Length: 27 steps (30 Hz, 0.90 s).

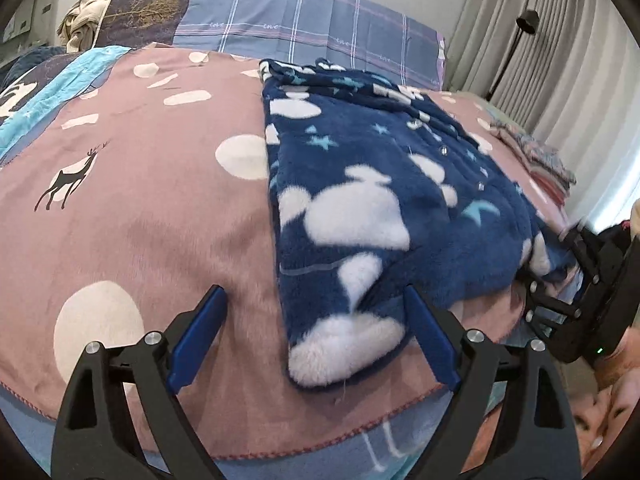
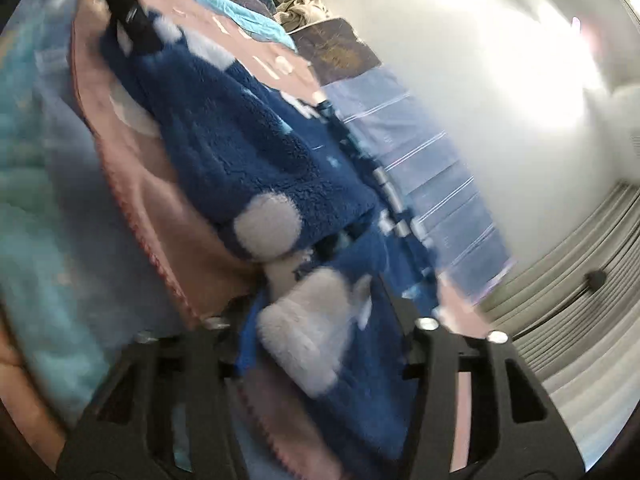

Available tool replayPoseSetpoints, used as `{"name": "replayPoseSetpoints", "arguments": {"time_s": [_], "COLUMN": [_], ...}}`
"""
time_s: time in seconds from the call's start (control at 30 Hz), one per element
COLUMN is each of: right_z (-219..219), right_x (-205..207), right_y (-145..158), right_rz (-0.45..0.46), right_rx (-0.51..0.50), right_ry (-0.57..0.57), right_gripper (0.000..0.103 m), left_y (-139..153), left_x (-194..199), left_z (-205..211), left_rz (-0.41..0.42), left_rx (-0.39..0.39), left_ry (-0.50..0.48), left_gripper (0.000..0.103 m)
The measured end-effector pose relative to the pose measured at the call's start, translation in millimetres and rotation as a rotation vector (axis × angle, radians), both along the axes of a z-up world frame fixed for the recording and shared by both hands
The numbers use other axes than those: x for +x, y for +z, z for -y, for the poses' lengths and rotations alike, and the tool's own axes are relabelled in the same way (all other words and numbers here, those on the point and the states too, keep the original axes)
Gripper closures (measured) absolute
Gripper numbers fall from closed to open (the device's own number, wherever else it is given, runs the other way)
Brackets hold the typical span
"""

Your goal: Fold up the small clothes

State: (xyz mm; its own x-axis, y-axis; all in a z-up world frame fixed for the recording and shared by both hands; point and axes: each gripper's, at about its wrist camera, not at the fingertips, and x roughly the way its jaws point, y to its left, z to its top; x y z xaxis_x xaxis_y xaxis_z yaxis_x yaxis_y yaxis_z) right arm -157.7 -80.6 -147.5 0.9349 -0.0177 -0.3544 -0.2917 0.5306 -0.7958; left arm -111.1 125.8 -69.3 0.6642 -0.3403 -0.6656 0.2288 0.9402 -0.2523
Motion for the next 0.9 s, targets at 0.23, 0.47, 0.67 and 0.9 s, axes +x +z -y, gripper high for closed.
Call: {"name": "replayPoseSetpoints", "arguments": {"time_s": [0.23, 0.47, 0.67, 0.9], "right_z": [53.3, 57.2, 80.4, 84.3], "right_x": [-5.0, -4.5, 29.4, 84.1], "right_y": [84.0, 58.3, 76.6, 43.5], "right_rz": [-0.244, -0.561, -0.783, -1.110], "right_rx": [0.503, 0.452, 0.929, 1.347], "right_ry": [0.070, 0.119, 0.147, 0.012], "right_gripper": [0.087, 0.069, 0.046, 0.095], "left_y": [24.3, 23.6, 9.6, 6.2], "left_x": [-2.9, -2.2, -0.8, -5.1], "left_z": [-15.5, -40.1, -37.3, -29.6], "left_rz": [0.056, 0.030, -0.039, -0.055], "left_rx": [-0.024, -0.045, -0.158, -0.156], "left_ry": [0.030, 0.083, 0.002, -0.044], "left_gripper": [0.014, 0.014, 0.014, 0.014]}}
